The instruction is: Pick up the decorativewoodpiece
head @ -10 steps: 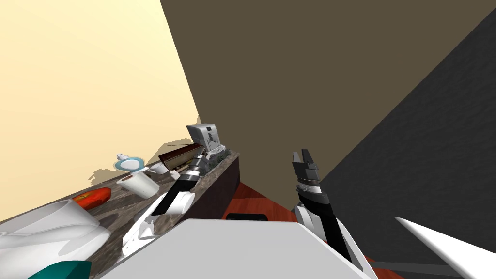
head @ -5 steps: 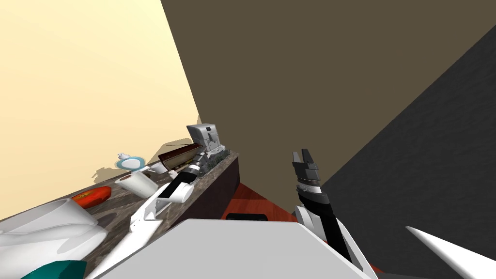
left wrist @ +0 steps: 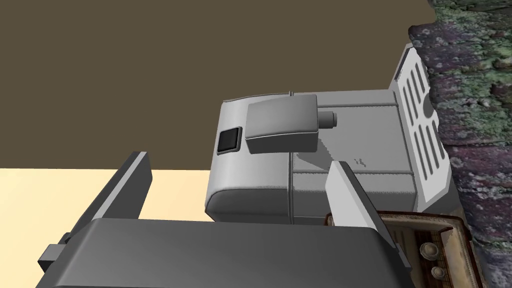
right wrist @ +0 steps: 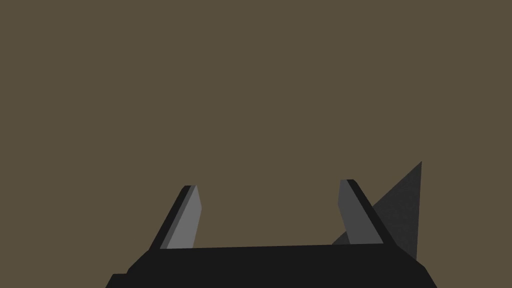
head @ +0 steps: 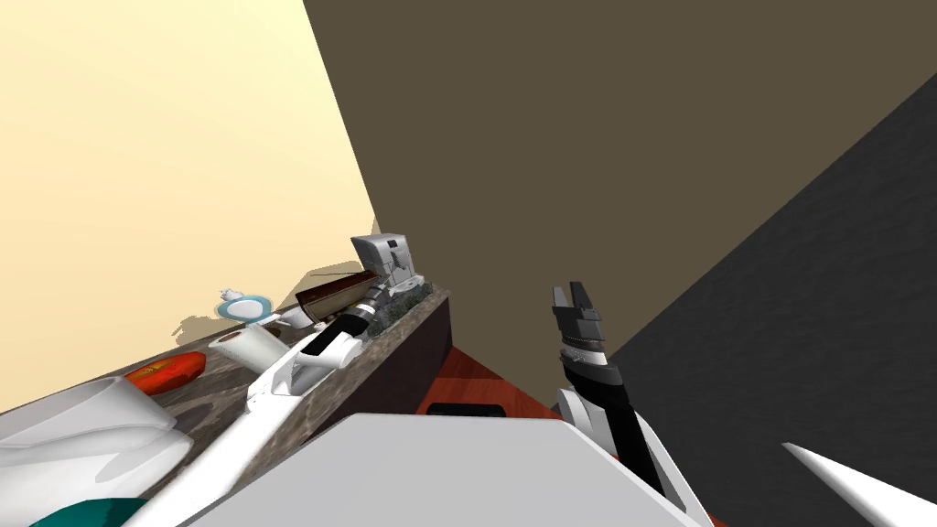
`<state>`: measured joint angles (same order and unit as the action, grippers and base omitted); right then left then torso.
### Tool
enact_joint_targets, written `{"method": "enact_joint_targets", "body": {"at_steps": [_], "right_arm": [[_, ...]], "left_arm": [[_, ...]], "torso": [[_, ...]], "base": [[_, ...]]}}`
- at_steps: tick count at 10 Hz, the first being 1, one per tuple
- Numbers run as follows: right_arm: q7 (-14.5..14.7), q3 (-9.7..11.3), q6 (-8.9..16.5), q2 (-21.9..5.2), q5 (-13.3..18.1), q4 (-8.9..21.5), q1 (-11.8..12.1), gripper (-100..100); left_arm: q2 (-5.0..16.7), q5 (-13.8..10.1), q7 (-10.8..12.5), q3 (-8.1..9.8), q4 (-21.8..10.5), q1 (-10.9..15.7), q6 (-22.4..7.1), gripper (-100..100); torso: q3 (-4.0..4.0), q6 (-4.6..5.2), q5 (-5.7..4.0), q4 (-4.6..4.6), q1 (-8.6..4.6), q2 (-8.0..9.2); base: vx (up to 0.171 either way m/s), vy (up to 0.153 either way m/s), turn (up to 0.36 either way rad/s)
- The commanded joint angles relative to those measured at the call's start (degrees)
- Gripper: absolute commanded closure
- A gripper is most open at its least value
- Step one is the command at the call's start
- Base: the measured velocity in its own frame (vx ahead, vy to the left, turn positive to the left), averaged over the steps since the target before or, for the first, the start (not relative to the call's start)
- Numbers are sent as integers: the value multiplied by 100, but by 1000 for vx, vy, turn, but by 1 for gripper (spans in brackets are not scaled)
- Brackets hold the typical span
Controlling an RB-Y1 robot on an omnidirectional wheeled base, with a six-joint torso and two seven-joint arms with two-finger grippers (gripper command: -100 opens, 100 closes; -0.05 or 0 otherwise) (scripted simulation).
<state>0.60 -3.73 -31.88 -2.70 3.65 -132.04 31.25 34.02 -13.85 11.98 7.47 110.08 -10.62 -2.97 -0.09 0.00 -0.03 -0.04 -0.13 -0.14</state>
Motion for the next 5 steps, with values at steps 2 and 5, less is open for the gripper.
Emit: {"method": "enact_joint_targets", "body": {"at_steps": [2, 5], "right_arm": [[0, 0, 0, 0, 0, 0, 0, 0], [0, 0, 0, 0, 0, 0, 0, 0]], "left_arm": [[316, -156, 29, 13, -326, 318, -439, -100], [602, -312, 69, 38, -613, 570, -830, -100]], "torso": [[0, 0, 0, 0, -2, -1], [2, 0, 2, 1, 7, 3]], "base": [[24, -44, 20], [19, -22, 8]]}}
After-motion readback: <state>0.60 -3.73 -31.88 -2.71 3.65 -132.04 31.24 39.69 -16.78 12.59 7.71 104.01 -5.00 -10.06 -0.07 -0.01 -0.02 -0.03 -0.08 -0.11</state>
